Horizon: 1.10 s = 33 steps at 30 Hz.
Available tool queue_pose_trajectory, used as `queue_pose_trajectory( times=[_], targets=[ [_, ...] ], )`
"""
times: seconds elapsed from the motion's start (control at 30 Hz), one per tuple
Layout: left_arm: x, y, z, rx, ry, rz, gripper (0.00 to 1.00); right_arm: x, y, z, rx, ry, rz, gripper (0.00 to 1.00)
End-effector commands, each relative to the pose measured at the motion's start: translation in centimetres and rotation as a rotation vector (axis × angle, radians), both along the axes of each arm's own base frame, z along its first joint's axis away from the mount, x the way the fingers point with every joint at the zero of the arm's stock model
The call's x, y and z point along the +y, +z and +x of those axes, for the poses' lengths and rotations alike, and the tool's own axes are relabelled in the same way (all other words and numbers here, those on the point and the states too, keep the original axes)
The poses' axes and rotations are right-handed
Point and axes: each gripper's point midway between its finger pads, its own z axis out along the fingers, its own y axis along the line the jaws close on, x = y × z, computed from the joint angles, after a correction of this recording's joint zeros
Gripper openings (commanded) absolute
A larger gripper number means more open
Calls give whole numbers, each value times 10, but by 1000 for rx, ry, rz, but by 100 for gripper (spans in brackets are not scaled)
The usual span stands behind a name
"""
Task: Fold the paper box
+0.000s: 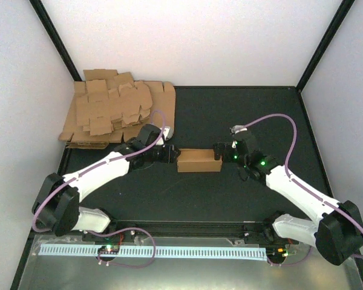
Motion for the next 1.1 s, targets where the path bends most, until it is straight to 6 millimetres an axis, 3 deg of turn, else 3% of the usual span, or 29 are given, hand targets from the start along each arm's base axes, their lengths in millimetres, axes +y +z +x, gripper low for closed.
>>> queue_pose_trajectory(
  times=[0.0, 0.17, 0.33, 0.5, 0.77, 1.07],
  targets=[
    [-2, 34, 8, -66, 4, -36, 49, 1, 22, 13, -47, -2, -4, 99],
    [-2, 45, 18, -96, 10, -15, 59, 4, 22, 26, -20, -8, -40, 99],
    [0, 36, 31, -54, 47, 61, 71, 3, 9, 31, 34, -18, -95, 100],
    [2, 23, 34, -12, 77, 105, 58, -1, 4, 31, 41, -27, -117, 100],
    [18, 40, 45, -71, 244, 180, 52, -3, 1, 32, 53, -34, -140, 99],
    [9, 37, 43, -90, 310, 341, 47, -9, -7, 30, 86, -40, -195, 99]
  ],
)
